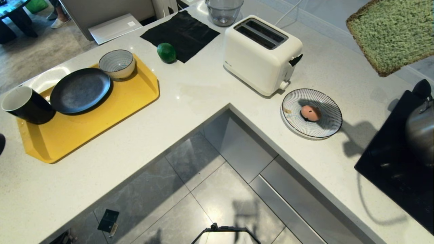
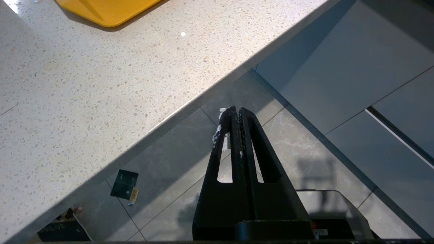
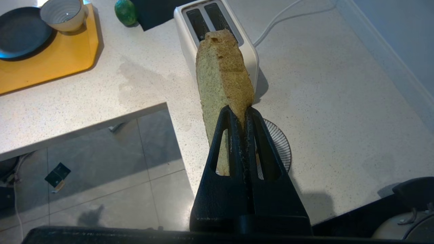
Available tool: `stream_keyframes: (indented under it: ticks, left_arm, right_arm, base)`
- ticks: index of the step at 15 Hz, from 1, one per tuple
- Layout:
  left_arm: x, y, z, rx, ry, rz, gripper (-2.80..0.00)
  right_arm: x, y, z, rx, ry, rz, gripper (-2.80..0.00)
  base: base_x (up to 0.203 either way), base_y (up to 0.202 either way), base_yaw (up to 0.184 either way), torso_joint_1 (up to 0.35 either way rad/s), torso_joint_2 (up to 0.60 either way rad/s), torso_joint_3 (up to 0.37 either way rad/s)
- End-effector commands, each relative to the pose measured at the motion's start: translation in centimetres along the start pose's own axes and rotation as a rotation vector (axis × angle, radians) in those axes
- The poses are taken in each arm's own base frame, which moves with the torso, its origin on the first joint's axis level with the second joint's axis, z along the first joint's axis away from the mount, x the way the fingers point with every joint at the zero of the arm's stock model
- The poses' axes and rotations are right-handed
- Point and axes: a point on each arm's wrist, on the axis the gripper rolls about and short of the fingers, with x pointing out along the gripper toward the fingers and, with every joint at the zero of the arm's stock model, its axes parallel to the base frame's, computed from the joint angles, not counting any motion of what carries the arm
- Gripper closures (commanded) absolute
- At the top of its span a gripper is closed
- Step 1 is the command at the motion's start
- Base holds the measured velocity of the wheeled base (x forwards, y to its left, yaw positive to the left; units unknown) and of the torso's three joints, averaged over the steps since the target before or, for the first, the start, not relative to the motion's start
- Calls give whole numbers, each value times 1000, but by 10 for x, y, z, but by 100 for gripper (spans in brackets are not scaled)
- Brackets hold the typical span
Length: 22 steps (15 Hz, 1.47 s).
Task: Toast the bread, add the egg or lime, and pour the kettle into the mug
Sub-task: Put the bread slices in the toaster
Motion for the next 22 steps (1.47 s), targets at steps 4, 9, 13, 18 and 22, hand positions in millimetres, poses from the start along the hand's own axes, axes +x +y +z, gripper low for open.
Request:
stream_keyframes:
  ticks: [4,9,13,18,22]
  left_arm:
    - [1,0,-4,0,14,2,0]
    - [1,0,-4,0,14,1,0]
    - [1,0,-4,0,14,2,0]
    - [1,0,-4,0,14,1,0]
    - [1,0,-4,0,14,1,0]
  right_arm:
    - [20,2,3,-6,16,4,0]
    - [35,2,13,-18,-5,4,0]
    - [39,2,14,-20,-6,2,0]
    - [44,2,19,-19,-20,0,0]
    - [47,2,19,-23,-18,1,0]
  base:
    - [0,0,0,0,0,0]
    - [0,0,0,0,0,0]
    - [0,0,0,0,0,0]
    - [0,0,0,0,0,0]
    - [0,0,0,0,0,0]
